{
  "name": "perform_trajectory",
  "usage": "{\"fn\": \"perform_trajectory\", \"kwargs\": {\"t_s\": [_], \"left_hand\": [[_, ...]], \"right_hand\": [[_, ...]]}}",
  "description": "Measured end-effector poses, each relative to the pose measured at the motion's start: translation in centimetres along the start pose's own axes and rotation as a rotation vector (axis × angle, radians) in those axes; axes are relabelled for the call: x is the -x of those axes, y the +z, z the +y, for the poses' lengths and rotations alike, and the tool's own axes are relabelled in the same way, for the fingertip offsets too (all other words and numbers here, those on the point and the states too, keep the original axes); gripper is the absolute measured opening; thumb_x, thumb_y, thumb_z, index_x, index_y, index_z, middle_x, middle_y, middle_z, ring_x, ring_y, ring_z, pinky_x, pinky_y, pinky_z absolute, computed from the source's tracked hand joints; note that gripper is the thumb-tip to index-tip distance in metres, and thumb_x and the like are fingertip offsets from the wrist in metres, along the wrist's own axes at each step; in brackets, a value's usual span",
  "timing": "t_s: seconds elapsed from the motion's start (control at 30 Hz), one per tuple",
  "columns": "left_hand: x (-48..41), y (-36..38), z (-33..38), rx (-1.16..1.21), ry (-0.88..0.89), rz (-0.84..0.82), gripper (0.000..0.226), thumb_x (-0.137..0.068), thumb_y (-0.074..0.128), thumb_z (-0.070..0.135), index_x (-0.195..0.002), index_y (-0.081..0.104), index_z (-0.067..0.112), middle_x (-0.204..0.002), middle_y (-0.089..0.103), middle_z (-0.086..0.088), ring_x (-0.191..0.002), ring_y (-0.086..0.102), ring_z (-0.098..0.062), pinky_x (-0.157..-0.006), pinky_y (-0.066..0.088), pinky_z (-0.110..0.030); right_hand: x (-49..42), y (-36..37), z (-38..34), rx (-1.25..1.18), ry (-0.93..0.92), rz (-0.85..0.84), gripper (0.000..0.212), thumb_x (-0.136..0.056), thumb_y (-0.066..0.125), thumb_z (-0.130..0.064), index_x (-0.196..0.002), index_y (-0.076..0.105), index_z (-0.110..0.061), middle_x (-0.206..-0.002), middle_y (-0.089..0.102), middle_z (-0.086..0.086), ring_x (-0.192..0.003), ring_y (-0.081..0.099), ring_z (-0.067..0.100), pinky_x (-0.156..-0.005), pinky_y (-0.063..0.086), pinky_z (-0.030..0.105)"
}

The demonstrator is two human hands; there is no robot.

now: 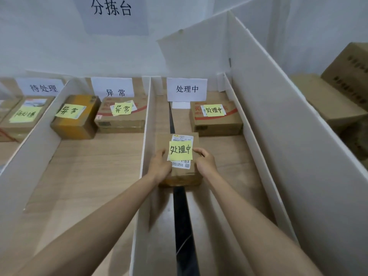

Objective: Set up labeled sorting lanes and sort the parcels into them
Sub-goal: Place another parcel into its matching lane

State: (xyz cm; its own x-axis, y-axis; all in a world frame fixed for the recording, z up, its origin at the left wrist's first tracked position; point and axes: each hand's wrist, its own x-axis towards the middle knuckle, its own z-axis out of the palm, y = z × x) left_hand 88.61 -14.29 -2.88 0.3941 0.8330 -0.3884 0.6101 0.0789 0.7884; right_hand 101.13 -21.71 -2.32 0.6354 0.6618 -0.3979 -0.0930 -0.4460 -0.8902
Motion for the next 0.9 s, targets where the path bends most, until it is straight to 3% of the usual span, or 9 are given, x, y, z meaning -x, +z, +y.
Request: {"fn": "perform_trajectory", "kwargs": {"t_s": [0.07,0.13,0.2,0.27,0.37,0.5,0.6,0.7,0.9], "left_hand": [[-0.8,0.3,-0.2,-0.005,-0.011,0.001,0.059,-0.091,0.052,0.007,-0.145,0.031,0.012,-0.121,0.056,-0.01,-0.093,0.058,-0.024,-0.075,0.049,-0.033],[-1.7,0.4,-0.3,-0.013,-0.012,0.011,0.063,-0.087,0.054,0.009,-0.145,0.031,0.016,-0.129,0.052,-0.014,-0.102,0.058,-0.029,-0.074,0.052,-0.033],[-2.5,0.3,-0.2,-0.02,-0.005,0.024,0.065,-0.083,0.054,0.012,-0.144,0.033,0.019,-0.13,0.051,-0.019,-0.107,0.057,-0.034,-0.068,0.051,-0.03],[-3.1,0.2,-0.2,-0.031,-0.012,0.021,0.069,-0.075,0.052,0.018,-0.142,0.035,0.021,-0.129,0.05,-0.022,-0.11,0.055,-0.039,-0.08,0.054,-0.039],[-3.0,0.1,0.0,-0.102,-0.014,0.015,0.064,-0.076,0.05,0.013,-0.138,0.038,0.02,-0.136,0.04,-0.021,-0.118,0.047,-0.042,-0.099,0.044,-0.047],[-1.1,0.8,-0.2,-0.301,0.209,0.121,0.047,-0.086,0.045,0.011,-0.133,0.044,0.016,-0.132,0.039,-0.016,-0.126,0.036,-0.036,-0.107,0.033,-0.046],[0.5,1.2,-1.2,-0.516,0.32,0.138,0.054,-0.089,0.044,0.016,-0.142,0.032,0.011,-0.142,0.033,-0.018,-0.13,0.032,-0.036,-0.108,0.032,-0.047],[2.7,1.7,-2.3,-0.692,0.323,0.112,0.061,-0.091,0.042,0.02,-0.147,0.018,0.014,-0.154,0.017,-0.014,-0.142,0.016,-0.032,-0.116,0.016,-0.048],[4.1,2.2,-3.2,-0.855,0.299,0.059,0.065,-0.097,0.034,0.027,-0.151,0.0,0.014,-0.159,-0.001,-0.014,-0.146,-0.002,-0.03,-0.118,0.001,-0.045]], "right_hand": [[-0.8,0.3,0.1,-0.024,0.016,-0.001,0.031,-0.097,0.042,-0.006,-0.126,0.055,-0.011,-0.115,0.055,-0.001,-0.09,0.055,0.007,-0.066,0.049,0.011],[-1.6,0.7,0.0,-0.05,0.024,-0.011,0.031,-0.098,0.043,-0.008,-0.126,0.055,-0.013,-0.113,0.055,-0.003,-0.098,0.056,0.011,-0.079,0.051,0.023],[-2.3,0.9,-0.1,-0.051,0.015,-0.023,0.033,-0.097,0.045,-0.009,-0.128,0.054,-0.012,-0.114,0.054,-0.005,-0.102,0.053,0.011,-0.085,0.049,0.025],[-2.9,1.0,0.0,-0.061,0.009,-0.038,0.033,-0.097,0.048,-0.012,-0.129,0.054,-0.013,-0.123,0.056,-0.002,-0.11,0.054,0.014,-0.094,0.048,0.029],[-3.3,1.3,0.3,-0.044,-0.01,-0.011,0.034,-0.095,0.046,-0.01,-0.129,0.054,-0.013,-0.132,0.055,0.003,-0.117,0.054,0.018,-0.096,0.046,0.03],[-2.0,1.8,1.4,0.049,-0.126,0.071,0.042,-0.093,0.043,-0.008,-0.133,0.05,-0.017,-0.146,0.044,0.0,-0.133,0.042,0.015,-0.106,0.036,0.029],[0.2,1.7,2.8,0.298,-0.329,0.12,0.041,-0.097,0.04,-0.011,-0.137,0.048,-0.018,-0.155,0.031,-0.002,-0.141,0.03,0.014,-0.116,0.027,0.039],[2.4,1.3,4.3,0.652,-0.498,0.092,0.054,-0.094,0.04,-0.004,-0.146,0.034,-0.018,-0.158,0.021,0.001,-0.147,0.011,0.017,-0.12,0.014,0.044],[3.1,1.3,5.7,0.999,-0.473,0.02,0.071,-0.095,0.05,-0.015,-0.153,0.01,-0.018,-0.162,0.002,0.001,-0.149,-0.005,0.02,-0.117,0.004,0.052]]}}
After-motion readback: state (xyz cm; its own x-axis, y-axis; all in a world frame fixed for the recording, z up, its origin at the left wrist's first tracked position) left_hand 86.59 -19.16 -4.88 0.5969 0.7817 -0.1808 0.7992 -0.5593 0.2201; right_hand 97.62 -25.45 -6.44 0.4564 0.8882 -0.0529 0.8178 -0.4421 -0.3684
